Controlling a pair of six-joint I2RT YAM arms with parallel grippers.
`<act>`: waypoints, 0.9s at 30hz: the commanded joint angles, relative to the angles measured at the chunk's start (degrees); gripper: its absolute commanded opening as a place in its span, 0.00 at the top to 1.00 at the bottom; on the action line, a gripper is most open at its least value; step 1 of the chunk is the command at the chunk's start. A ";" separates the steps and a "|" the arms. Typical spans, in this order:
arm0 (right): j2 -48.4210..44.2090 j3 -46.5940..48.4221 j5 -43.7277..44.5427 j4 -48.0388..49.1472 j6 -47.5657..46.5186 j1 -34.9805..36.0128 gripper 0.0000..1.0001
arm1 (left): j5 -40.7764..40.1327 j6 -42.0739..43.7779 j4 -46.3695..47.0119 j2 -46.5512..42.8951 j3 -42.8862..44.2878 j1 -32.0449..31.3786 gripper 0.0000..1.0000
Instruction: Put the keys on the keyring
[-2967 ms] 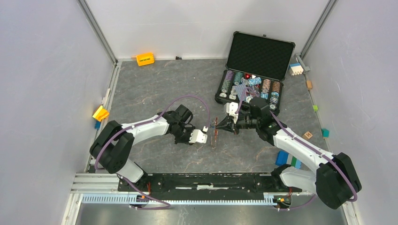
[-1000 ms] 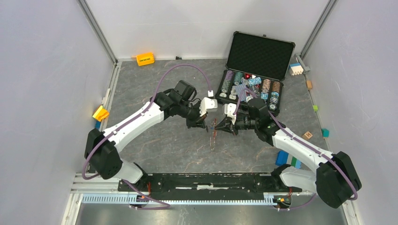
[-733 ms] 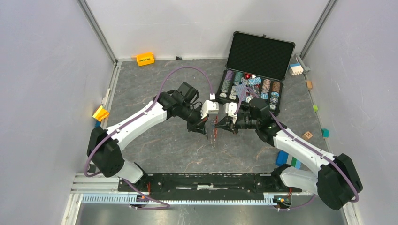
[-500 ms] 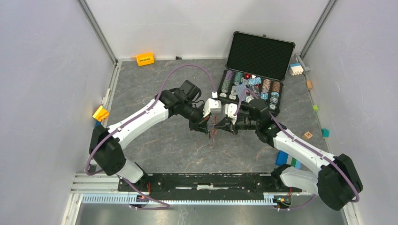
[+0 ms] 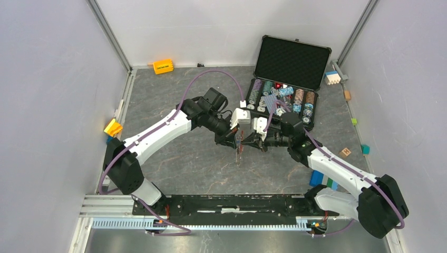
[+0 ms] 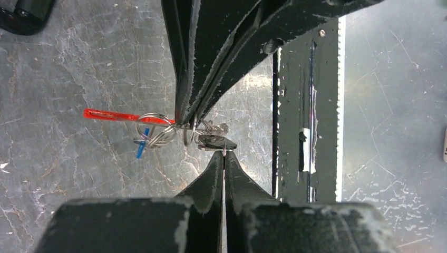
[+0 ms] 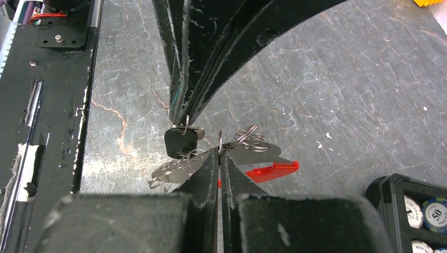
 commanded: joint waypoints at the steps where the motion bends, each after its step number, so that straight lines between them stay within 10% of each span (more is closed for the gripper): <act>1: -1.41 -0.03 -1.01 3.00 -0.34 0.47 1.00 | 0.60 -2.82 2.80 0.42 2.15 -0.23 0.98; 27: -1.86 -0.15 -0.55 2.96 -0.91 0.94 1.00 | -4.66 -9.24 4.67 1.97 4.43 0.37 0.98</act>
